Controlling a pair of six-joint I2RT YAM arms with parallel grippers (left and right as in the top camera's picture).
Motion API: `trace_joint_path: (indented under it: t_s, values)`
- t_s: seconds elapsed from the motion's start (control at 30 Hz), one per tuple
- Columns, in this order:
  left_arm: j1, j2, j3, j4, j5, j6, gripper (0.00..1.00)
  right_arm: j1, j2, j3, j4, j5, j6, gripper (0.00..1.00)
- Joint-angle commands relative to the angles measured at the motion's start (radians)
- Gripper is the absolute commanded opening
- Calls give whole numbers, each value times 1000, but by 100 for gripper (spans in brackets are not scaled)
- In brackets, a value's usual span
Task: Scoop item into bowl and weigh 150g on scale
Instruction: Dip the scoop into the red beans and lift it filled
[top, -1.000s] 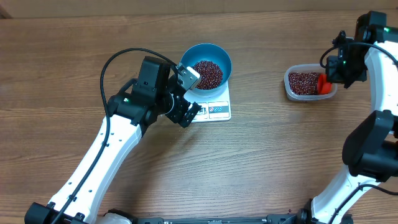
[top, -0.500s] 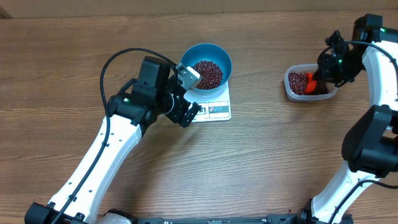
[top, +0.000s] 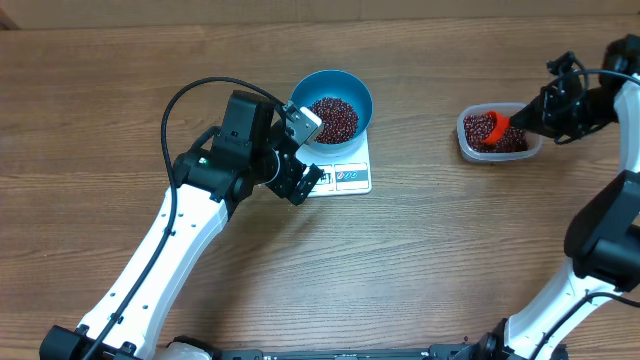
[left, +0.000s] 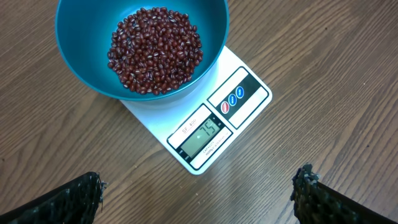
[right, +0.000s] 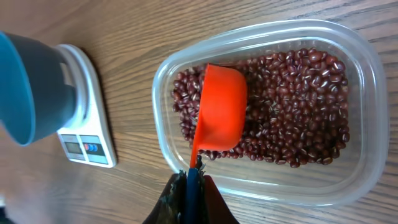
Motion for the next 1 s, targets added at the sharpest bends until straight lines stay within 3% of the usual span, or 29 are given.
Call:
trace_joint_path:
  t_s: [0.0,0.53,0.73,0.97]
  values:
    - [0,0,21,3,-6,3,100,-29,7,-46,10,-97,-40,4]
    - [0,0,21,3,-6,3,100,-201,7,-125,-3,-375,-68,4]
    - [0,0,21,3,-6,3,99,-237,7,-125,-96,-464,-196,4]
    - [0,0,21,3,-6,3,100,-238,7,-124,-130,-556,-211,4]
